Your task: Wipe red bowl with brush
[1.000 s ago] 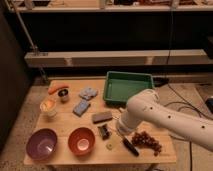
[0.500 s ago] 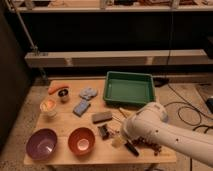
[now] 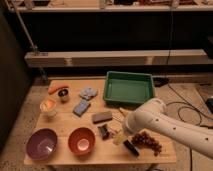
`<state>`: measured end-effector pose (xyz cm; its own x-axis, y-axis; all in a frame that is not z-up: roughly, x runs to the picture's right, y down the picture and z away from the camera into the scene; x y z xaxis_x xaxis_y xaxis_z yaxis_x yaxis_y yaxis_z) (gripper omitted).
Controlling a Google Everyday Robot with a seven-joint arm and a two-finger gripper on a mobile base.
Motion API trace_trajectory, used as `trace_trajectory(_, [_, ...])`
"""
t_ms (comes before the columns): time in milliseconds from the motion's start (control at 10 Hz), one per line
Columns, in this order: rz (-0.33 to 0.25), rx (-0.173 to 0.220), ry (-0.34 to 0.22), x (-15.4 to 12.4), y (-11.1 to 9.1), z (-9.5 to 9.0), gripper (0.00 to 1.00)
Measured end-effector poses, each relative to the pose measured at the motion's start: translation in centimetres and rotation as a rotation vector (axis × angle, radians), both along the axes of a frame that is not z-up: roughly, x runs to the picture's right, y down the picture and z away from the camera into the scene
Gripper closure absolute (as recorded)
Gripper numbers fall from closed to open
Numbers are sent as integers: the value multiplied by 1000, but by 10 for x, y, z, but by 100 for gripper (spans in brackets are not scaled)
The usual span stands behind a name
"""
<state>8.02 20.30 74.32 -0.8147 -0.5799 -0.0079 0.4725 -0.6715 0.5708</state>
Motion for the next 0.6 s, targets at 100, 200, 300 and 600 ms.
trace_trajectory(100, [-15, -1, 5, 2, -1, 9, 20])
trace_trajectory(200, [-24, -7, 5, 1, -2, 21, 20])
trace_trajectory(300, [-30, -12, 4, -1, -3, 27, 20])
trace_trajectory(600, [-50, -20, 8, -3, 0, 40, 20])
